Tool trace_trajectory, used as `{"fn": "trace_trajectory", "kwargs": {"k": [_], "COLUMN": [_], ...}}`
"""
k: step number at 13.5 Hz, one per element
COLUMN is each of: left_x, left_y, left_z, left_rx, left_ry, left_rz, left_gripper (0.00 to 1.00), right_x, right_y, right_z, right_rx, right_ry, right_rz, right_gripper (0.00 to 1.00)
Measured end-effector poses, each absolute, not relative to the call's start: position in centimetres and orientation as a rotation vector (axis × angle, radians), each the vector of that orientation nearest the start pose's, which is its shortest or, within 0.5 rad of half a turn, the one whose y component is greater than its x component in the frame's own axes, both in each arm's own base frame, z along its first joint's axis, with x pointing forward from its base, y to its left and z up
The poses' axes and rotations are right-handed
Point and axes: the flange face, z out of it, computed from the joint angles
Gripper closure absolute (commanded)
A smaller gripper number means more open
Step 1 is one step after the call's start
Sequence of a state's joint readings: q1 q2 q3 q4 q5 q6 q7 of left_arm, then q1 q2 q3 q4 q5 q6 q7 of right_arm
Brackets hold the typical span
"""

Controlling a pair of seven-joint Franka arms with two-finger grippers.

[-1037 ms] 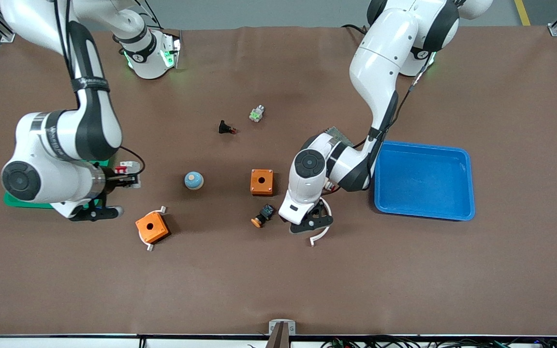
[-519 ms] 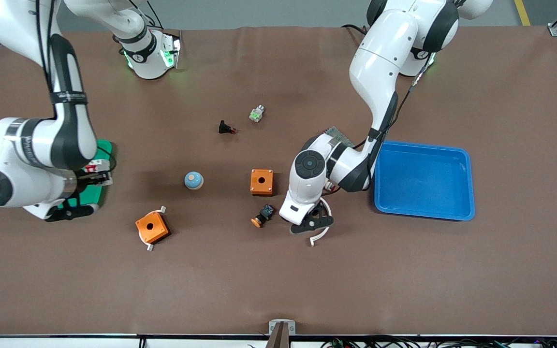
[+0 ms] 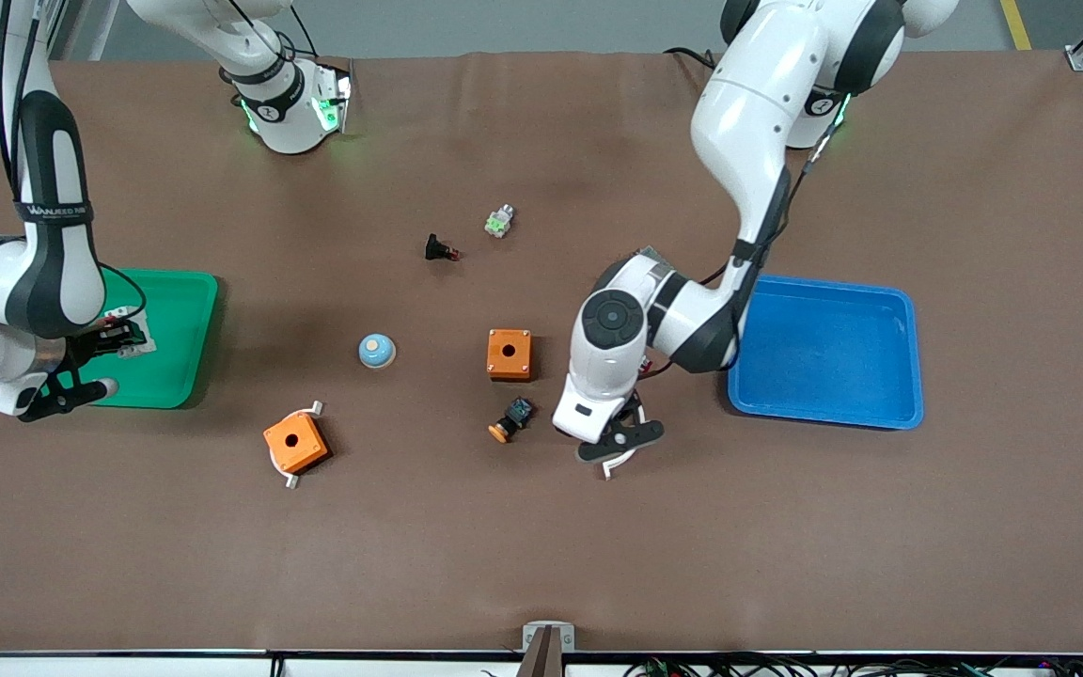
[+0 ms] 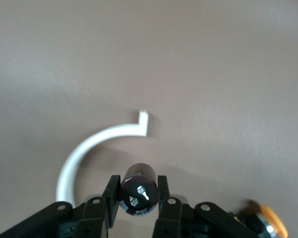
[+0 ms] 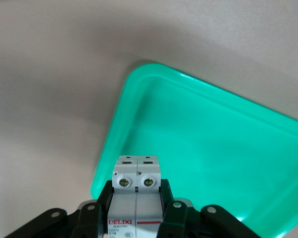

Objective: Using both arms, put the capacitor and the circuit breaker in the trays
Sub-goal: 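Carry the breaker toward the green tray while the left gripper lifts the capacitor, then lower the breaker into the green tray while the left gripper carries the capacitor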

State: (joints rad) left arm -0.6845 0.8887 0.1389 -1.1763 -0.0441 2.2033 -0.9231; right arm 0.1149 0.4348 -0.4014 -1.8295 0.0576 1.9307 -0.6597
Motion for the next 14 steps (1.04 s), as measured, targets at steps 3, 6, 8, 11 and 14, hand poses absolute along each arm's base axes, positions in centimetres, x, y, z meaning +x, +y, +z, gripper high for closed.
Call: {"fn": "trace_trajectory", "kwargs": {"k": [3,6,8,11,14], "left_x": [66.5,67.1,67.0,65.6,63.5], "left_y": [-38.6,-31.9,-26.1,-16.9,-10.5], "left_z": [30.6,32.0,33.0,32.4,29.9], "left_rx": [-3.108,-3.092,-3.106,-3.119,-3.114], "left_ry": [-0.586,-0.486,-0.412,-0.293,-0.229], "left_rz": [-0.201,-0.114,-0.050,0.076,0.197], "left_gripper": [1.00,1.00,1.00,1.00,1.00], "right_x": [55.8,54.0,54.1,54.0,53.7], "right_y": [-18.3,-19.5,-19.5,-19.5,-19.4], "right_z": [25.3,23.1,23.1,22.9,22.4], "right_rx": [-3.042,-3.059,-3.065,-3.080,-3.085], "right_ry": [-0.574,-0.606,-0.612,-0.616,-0.609], "right_rz": [0.421,0.369,0.353,0.325,0.303], "right_gripper": [0.99,0.99,0.98,0.97,0.87]}}
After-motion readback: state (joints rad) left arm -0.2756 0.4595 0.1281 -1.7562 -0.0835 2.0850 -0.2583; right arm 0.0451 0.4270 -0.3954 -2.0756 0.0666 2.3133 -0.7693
